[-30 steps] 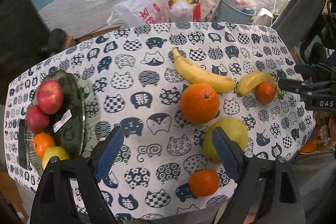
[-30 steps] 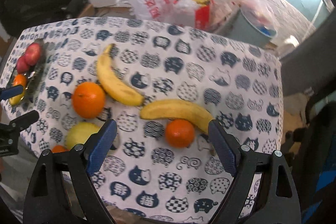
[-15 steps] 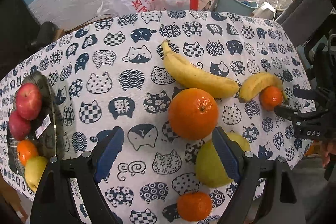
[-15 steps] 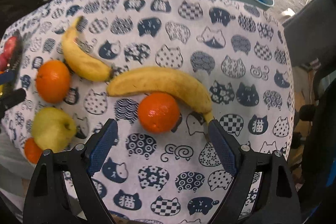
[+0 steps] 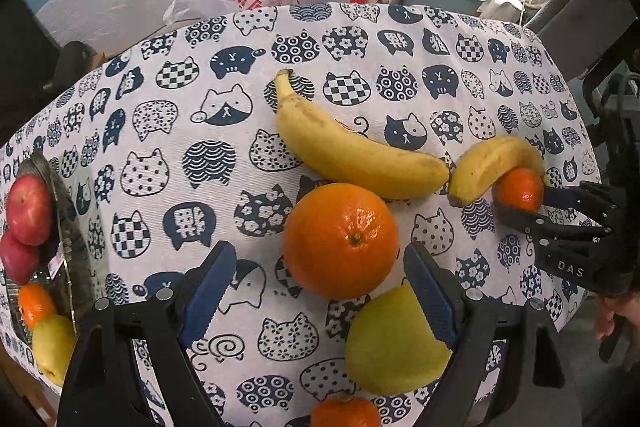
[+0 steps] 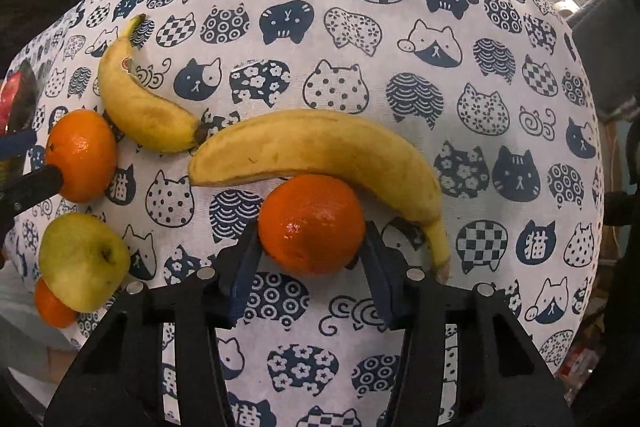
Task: Organize fruits
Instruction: 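Close the left tool on the large orange while the right tool grasps the tangerine, then carry the large orange in the left tool to the plate while the right tool carries the tangerine there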
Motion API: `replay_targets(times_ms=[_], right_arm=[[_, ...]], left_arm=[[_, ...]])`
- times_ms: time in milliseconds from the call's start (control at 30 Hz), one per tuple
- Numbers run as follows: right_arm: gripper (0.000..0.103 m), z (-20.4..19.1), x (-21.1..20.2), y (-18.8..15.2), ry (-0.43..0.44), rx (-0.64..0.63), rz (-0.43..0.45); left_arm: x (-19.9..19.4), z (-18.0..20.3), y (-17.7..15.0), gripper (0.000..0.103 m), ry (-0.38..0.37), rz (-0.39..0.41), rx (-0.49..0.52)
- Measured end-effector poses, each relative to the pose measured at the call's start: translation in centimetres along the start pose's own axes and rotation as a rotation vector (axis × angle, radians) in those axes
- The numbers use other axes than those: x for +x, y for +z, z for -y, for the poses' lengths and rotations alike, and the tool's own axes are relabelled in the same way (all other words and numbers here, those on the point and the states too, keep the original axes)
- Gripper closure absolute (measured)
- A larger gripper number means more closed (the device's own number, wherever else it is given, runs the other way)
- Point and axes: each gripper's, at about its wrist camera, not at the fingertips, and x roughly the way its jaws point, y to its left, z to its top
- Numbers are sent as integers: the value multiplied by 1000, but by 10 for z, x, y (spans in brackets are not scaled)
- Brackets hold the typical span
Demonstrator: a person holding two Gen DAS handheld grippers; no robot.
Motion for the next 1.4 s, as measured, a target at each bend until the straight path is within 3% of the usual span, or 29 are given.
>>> replay_targets(times_ms=[433,567,767,1400], right_arm=[[55,-4,-37,5,26,-10,77],[55,-3,-39,8,35,-11,79],[55,-15,-40,9,43,-28,96],[55,-72,-81,27,112,-141,234]], left_arm=[[19,11,9,16,22,-15,35],[25,16,8,32,2,-22,72],[22,16,1,33,20,0,101],[-49,-26,-25,33,29,132,40]])
